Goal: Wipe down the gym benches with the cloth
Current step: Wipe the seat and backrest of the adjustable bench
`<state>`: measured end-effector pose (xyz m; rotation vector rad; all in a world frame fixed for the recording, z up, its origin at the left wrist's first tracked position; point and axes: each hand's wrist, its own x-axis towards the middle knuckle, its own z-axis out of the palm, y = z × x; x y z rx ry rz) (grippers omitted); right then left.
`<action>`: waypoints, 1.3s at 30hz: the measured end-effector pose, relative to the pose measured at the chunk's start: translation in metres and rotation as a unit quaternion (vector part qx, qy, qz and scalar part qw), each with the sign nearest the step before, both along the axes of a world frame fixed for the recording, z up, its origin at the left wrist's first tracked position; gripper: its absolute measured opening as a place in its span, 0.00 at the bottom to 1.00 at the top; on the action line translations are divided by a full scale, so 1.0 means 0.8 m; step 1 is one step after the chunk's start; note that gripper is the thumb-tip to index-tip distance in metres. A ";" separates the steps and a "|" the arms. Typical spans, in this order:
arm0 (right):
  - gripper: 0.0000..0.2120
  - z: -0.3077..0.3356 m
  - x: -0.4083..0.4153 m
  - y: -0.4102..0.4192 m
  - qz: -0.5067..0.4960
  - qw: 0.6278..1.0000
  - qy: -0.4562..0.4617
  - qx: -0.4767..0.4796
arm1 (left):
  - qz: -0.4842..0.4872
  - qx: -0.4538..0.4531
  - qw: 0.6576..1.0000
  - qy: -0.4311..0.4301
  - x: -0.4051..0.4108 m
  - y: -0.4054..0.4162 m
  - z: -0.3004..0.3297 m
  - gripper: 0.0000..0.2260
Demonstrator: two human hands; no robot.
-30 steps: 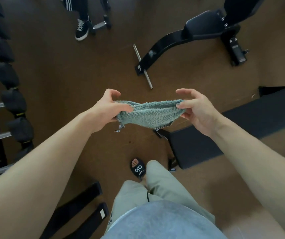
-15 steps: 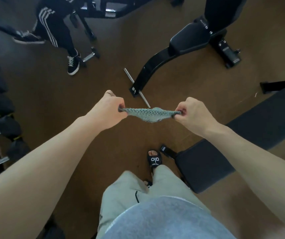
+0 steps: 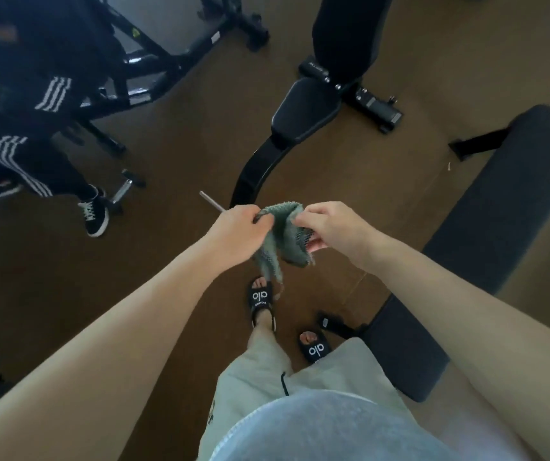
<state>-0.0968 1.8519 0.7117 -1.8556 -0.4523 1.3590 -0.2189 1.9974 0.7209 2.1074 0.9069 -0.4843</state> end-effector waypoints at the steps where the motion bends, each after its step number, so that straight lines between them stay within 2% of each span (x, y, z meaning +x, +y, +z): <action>1: 0.12 0.002 -0.001 0.017 -0.033 0.999 0.038 0.011 | 0.009 -0.027 1.000 -0.010 0.014 0.008 -0.002 0.17; 3: 0.14 0.005 -0.003 0.048 -0.073 0.995 0.072 0.018 | 0.039 -0.066 0.997 -0.025 0.039 0.026 -0.005 0.17; 6: 0.25 0.004 0.004 0.078 -0.099 0.993 0.068 0.011 | 0.065 -0.123 0.990 -0.029 0.067 0.054 -0.007 0.18; 10: 0.31 0.008 0.030 0.096 -0.107 0.993 0.054 0.016 | 0.009 -0.139 0.990 -0.023 0.105 0.087 0.005 0.16; 12: 0.28 0.010 0.053 0.100 -0.138 0.989 0.055 0.013 | -0.002 -0.121 0.992 -0.021 0.127 0.103 0.007 0.12; 14: 0.20 0.010 0.081 0.100 -0.194 0.979 0.062 0.015 | 0.020 -0.131 0.991 -0.018 0.153 0.117 0.007 0.09; 16: 0.10 0.002 0.109 0.099 -0.225 0.974 0.015 -0.001 | 0.045 -0.162 0.986 -0.015 0.186 0.127 0.007 0.09; 17: 0.10 -0.006 0.125 0.099 -0.222 0.975 -0.019 -0.022 | 0.048 -0.176 0.983 -0.013 0.204 0.132 0.007 0.09; 18: 0.17 -0.015 0.140 0.099 -0.220 0.974 -0.039 -0.039 | 0.046 -0.183 0.982 -0.015 0.222 0.136 0.007 0.09; 20: 0.32 -0.035 0.173 0.105 -0.231 0.972 -0.022 -0.033 | 0.023 -0.178 0.984 -0.023 0.262 0.144 0.006 0.09; 22: 0.36 -0.056 0.211 0.115 -0.248 0.967 0.051 -0.005 | -0.012 -0.152 0.988 -0.021 0.301 0.151 0.000 0.09; 24: 0.28 -0.074 0.255 0.128 -0.268 0.957 0.108 0.011 | -0.022 -0.135 0.990 -0.017 0.341 0.158 -0.012 0.10; 25: 0.26 -0.082 0.279 0.132 -0.263 0.959 0.107 0.004 | -0.024 -0.134 0.991 -0.012 0.361 0.160 -0.019 0.11; 28: 0.27 -0.108 0.354 0.137 -0.203 0.974 0.092 -0.031 | -0.032 -0.136 0.990 0.024 0.421 0.167 -0.035 0.14; 31: 0.22 -0.119 0.425 0.139 -0.142 0.984 0.097 -0.048 | -0.044 -0.144 0.988 0.034 0.473 0.172 -0.047 0.17; 34: 0.07 -0.122 0.487 0.150 -0.066 0.992 0.068 -0.089 | 0.004 -0.130 0.991 0.031 0.511 0.182 -0.056 0.17; 35: 0.04 -0.125 0.503 0.154 -0.053 0.992 0.060 -0.095 | 0.019 -0.130 0.991 0.033 0.520 0.185 -0.058 0.17; 39: 0.06 -0.138 0.547 0.173 -0.040 0.992 0.080 -0.084 | 0.094 -0.142 0.984 0.050 0.549 0.207 -0.069 0.15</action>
